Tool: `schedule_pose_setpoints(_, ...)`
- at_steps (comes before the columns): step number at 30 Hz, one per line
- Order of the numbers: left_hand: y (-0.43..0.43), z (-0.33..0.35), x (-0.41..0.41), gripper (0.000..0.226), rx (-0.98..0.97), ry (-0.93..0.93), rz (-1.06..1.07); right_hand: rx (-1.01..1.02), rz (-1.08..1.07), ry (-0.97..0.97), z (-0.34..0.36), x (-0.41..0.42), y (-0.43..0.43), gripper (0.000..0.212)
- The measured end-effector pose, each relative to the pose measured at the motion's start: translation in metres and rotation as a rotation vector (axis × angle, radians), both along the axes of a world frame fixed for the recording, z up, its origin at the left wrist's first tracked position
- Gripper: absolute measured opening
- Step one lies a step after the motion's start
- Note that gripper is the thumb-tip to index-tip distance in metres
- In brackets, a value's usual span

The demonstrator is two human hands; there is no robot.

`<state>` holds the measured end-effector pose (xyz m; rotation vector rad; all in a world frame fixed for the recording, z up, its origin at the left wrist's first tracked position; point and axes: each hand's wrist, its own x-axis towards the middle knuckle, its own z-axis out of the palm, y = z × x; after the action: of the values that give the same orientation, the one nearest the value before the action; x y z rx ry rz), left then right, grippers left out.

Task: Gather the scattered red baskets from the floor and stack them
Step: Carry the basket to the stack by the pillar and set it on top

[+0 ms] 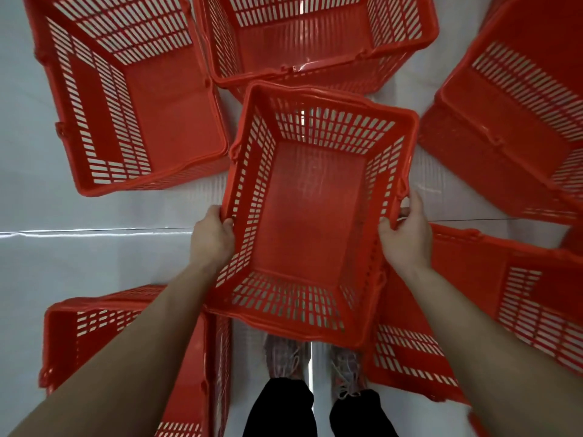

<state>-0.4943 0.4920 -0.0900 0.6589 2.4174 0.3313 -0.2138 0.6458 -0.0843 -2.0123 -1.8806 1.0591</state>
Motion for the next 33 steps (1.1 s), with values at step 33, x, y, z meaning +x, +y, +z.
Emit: schedule_pose_setpoints(33,-0.432,0.363,0.030,0.029,0.211,0.188,0.541,-0.004,0.449,0.375,0.316,-0.031,-0.356,0.035)
